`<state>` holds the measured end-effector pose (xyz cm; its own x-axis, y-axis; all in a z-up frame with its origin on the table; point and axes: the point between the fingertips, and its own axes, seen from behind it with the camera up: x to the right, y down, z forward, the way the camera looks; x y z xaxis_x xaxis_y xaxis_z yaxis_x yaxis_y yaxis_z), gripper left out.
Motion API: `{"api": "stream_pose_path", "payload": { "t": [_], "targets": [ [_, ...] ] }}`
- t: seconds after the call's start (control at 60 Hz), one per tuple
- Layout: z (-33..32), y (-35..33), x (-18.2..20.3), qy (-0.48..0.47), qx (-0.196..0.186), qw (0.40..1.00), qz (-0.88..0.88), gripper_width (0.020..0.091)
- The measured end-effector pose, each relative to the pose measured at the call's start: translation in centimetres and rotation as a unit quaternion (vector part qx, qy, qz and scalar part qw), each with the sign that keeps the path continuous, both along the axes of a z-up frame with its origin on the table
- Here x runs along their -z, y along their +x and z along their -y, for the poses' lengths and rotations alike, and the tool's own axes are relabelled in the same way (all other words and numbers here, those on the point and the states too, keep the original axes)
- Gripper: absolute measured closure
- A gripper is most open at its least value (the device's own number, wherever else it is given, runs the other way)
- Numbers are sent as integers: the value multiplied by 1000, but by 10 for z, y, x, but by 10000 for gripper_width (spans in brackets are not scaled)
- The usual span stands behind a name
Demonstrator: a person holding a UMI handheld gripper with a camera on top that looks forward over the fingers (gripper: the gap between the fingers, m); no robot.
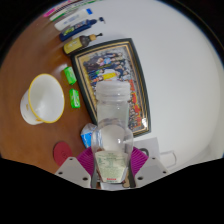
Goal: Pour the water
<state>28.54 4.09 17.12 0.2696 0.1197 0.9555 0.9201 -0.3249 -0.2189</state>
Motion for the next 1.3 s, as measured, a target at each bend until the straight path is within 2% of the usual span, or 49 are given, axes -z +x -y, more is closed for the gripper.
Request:
{"api": "stream_pose_path", "payload": {
  "t": [0.167,0.35,0.5,0.633,0.783,0.95,1.083,1.3],
  "targets": [
    [-22,-7,-11,-15,-39,979,197,670],
    [-33,-10,-23,-27,-45,941,336,667],
    [-34,-19,-21,-35,-66,927,368,668],
    [-32,-19,-20,-38,-66,933,352,668],
    [-25,-27,-22,-26,-74,972,223,666],
    [-10,-29,-29,-3,-45,998,-53,667],
    [-3,-34,-16,6,-25,960,-279,663],
    [-12,-23,34,6,16,868,-496,664]
  ]
}}
